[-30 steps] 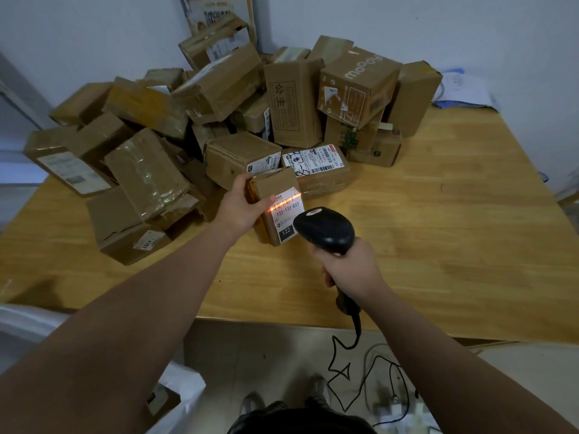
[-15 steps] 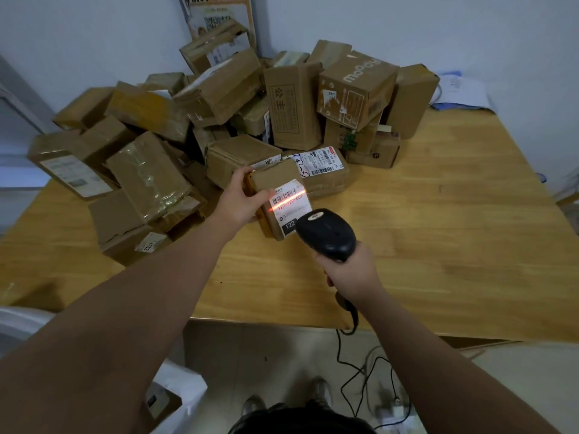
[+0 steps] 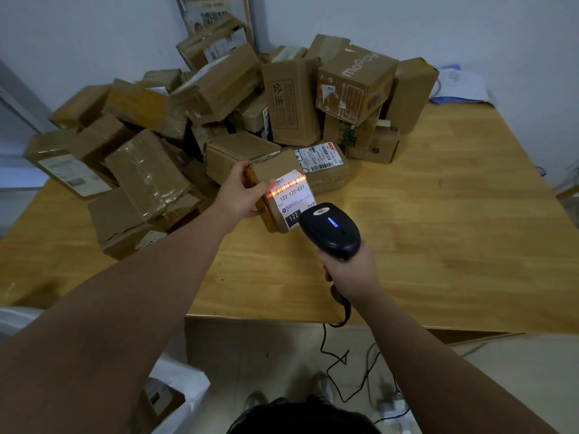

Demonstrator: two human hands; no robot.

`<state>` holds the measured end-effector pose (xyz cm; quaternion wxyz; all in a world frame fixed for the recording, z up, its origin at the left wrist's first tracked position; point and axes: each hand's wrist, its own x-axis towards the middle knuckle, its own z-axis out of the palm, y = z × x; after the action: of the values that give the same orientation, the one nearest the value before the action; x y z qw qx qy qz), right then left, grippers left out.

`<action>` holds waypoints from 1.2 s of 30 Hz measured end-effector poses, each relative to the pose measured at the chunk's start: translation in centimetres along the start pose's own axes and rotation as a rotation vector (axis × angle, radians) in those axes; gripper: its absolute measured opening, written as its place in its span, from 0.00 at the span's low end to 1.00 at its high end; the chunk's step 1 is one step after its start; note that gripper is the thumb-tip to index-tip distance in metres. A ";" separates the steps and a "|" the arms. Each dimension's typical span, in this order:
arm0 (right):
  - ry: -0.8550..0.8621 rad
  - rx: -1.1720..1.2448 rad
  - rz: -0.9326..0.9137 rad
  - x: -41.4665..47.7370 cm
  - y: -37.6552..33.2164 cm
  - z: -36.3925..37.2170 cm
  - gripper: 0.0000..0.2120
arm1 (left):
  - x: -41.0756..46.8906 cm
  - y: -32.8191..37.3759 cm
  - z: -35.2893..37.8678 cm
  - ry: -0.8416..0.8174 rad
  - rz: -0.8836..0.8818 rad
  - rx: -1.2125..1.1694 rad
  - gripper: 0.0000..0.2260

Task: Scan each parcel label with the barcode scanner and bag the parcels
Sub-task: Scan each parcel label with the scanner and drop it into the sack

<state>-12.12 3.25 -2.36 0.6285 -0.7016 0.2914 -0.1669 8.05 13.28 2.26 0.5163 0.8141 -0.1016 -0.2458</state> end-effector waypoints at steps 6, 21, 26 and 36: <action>-0.006 -0.008 0.004 0.1 -0.1 0.1 0.06 | 0.1 0.0 0.2 0.006 0.010 0.001 0.30; -0.300 -0.022 -0.257 -5.8 -6.7 9.9 0.09 | -12.4 -6.8 -12.7 0.156 0.154 -0.209 0.37; -0.469 -0.043 -0.182 -11.0 -5.4 20.5 0.13 | -19.9 -14.6 -22.3 0.386 0.124 -0.124 0.36; -0.547 -0.171 0.114 -17.2 4.3 32.2 0.10 | -26.8 -32.5 -30.4 0.499 -0.152 0.523 0.37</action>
<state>-6.94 39.00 -9.24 0.6307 -0.7534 0.1631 0.0894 -2.52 63.08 -8.28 0.2797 0.9587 0.0291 -0.0430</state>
